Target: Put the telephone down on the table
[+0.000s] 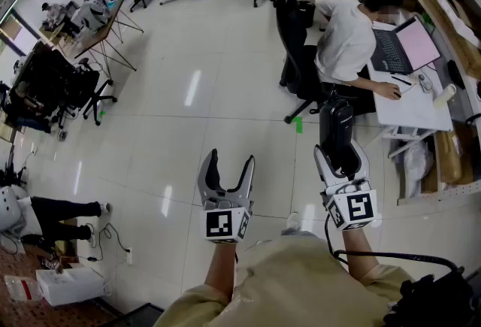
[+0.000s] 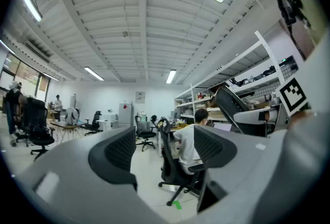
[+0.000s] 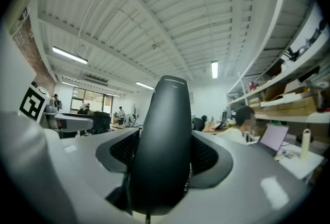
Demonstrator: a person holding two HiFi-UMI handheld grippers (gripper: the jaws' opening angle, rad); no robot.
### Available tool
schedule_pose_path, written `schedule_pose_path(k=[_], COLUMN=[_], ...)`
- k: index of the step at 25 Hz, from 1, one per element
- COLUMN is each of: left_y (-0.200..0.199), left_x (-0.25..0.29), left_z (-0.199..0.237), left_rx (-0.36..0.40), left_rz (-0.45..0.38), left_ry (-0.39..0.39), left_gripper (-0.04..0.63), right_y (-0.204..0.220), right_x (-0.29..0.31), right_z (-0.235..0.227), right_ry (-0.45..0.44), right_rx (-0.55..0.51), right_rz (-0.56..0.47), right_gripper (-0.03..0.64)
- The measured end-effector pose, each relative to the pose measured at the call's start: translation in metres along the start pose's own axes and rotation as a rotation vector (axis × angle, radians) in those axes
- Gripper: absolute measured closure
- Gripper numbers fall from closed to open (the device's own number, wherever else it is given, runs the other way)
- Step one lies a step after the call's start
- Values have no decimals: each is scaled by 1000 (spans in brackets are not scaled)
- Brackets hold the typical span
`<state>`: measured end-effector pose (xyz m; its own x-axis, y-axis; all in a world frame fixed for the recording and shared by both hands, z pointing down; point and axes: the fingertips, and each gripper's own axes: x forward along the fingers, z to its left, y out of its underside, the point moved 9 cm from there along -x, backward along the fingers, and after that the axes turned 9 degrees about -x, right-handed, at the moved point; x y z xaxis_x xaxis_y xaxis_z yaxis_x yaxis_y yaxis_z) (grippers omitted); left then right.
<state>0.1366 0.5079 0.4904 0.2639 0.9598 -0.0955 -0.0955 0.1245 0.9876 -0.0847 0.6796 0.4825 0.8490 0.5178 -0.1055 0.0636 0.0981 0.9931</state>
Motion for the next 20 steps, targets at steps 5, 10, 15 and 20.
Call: schedule_pose_path(k=[5, 10, 15, 20], left_y=[4, -8, -11, 26], left_x=[-63, -158, -231, -340], left_z=[36, 74, 91, 142], left_rx=[31, 90, 133, 197], left_rz=[-14, -67, -102, -103], left_ry=[-122, -308, -524, -801], left_gripper=[258, 259, 259, 259], right_y=[-4, -2, 5, 41], right_x=[10, 24, 43, 58], right_z=[58, 148, 223, 357], right_ry=[-145, -374, -625, -913], right_rx=[40, 68, 112, 171], right_rz=[-68, -106, -131, -174], right_gripper=[329, 328, 328, 328])
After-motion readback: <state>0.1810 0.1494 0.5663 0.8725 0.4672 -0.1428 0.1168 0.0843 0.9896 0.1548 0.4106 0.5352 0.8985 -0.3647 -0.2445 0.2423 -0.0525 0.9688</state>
